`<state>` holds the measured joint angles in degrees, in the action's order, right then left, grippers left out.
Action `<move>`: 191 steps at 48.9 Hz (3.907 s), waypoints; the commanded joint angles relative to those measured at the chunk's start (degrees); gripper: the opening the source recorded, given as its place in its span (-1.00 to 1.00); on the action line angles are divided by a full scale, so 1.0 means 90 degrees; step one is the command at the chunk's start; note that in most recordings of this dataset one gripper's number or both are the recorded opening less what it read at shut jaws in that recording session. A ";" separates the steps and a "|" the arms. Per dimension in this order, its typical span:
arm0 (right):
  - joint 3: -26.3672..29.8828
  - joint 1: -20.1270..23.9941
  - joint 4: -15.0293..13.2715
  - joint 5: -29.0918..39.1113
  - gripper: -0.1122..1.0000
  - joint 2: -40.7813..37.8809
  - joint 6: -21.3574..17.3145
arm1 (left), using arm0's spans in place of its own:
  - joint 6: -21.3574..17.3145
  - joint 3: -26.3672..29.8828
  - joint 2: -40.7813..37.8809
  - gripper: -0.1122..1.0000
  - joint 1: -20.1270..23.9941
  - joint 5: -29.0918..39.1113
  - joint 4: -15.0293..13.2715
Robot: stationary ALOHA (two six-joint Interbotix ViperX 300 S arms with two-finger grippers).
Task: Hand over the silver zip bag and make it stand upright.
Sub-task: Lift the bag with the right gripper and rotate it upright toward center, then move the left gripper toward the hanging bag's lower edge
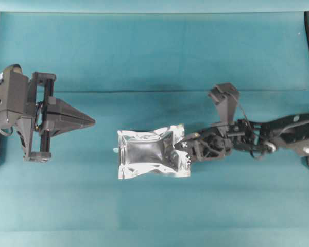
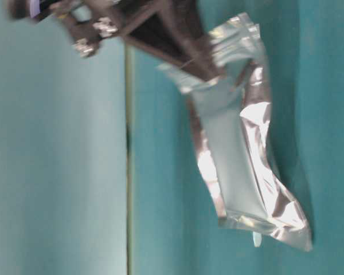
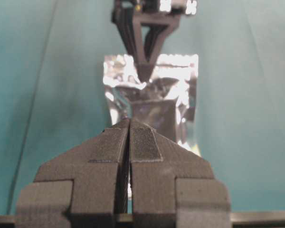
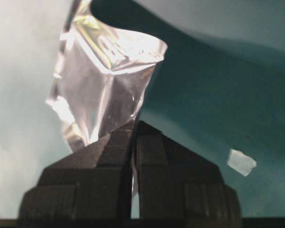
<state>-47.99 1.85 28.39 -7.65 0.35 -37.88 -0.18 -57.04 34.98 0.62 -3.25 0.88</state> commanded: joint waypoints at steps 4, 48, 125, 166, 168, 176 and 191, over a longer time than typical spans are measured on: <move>0.0732 -0.0391 -0.0273 0.1748 -0.73 0.0469 0.0937 | 0.0000 0.0039 0.0029 -0.93 0.0010 -0.0029 0.0020; 0.4219 -0.1055 -0.0381 0.6953 -0.73 -0.0195 0.3984 | 0.0195 -0.0420 0.0684 -0.93 -0.0029 0.0098 0.0020; 0.5918 -0.0791 -0.1914 0.8271 -0.73 -0.1406 0.5742 | 0.0205 -0.0518 0.0635 -0.93 0.0059 0.0098 0.0020; 0.5859 -0.0781 -0.2021 0.8193 -0.73 -0.1563 0.5811 | 0.0830 -0.0781 -0.0459 0.37 0.0146 -0.1143 0.0020; 0.5850 -0.0781 -0.2012 0.8193 -0.73 -0.1563 0.5811 | 0.0928 -0.0830 -0.0615 0.58 0.0146 -0.1406 0.0020; 0.5820 -0.0781 -0.2021 0.8193 -0.73 -0.1553 0.5820 | 0.1006 -0.1035 -0.1367 0.89 0.0146 -0.2471 0.0020; 0.5791 -0.0762 -0.2021 0.8213 -0.73 -0.1543 0.5820 | 0.1055 -0.0693 -0.3105 0.91 0.0146 -0.4170 0.0020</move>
<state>3.96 -5.36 10.28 66.36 -14.24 13.97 9.23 -65.30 9.93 1.85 -37.79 0.97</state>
